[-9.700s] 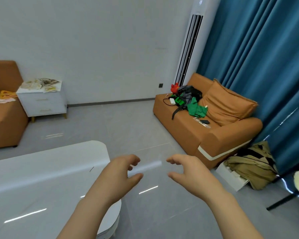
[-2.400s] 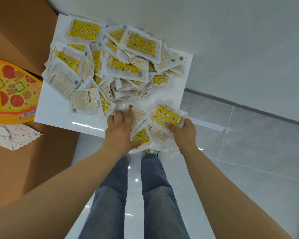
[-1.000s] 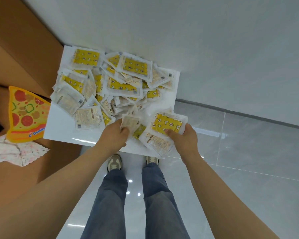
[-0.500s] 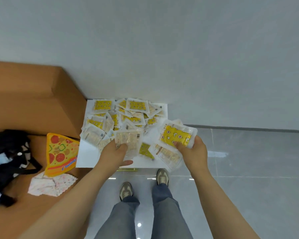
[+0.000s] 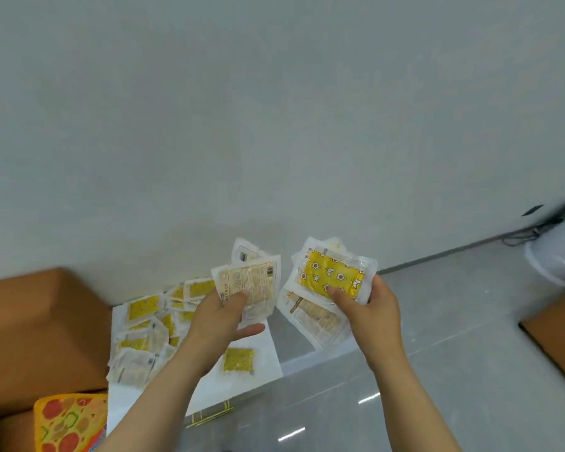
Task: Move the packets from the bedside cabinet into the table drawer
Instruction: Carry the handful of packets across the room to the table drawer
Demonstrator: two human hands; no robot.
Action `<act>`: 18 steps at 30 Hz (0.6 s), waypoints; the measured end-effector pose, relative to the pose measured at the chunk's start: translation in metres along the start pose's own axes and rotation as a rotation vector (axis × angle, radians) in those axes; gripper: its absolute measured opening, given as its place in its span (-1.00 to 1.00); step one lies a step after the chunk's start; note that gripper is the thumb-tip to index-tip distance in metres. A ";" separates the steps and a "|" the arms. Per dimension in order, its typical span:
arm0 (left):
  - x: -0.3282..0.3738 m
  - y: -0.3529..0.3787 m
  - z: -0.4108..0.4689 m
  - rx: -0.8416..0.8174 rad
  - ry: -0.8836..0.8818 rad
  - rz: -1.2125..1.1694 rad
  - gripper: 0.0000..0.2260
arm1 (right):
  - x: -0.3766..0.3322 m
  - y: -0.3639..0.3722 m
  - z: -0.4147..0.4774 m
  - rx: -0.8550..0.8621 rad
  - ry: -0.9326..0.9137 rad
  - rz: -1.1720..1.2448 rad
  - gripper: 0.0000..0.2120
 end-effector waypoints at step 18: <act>0.018 0.420 -0.119 -0.594 0.140 0.193 -0.79 | -0.042 -0.432 -0.065 0.687 -0.169 0.003 -0.73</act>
Point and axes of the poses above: each hand's wrist, its own z-axis towards the middle knuckle, its own y-axis out of the palm, x = y × z, the point moved 6 cm from there along z, towards the middle knuckle, and after that the axes turned 10 degrees about -y, right-handed, at the moved point
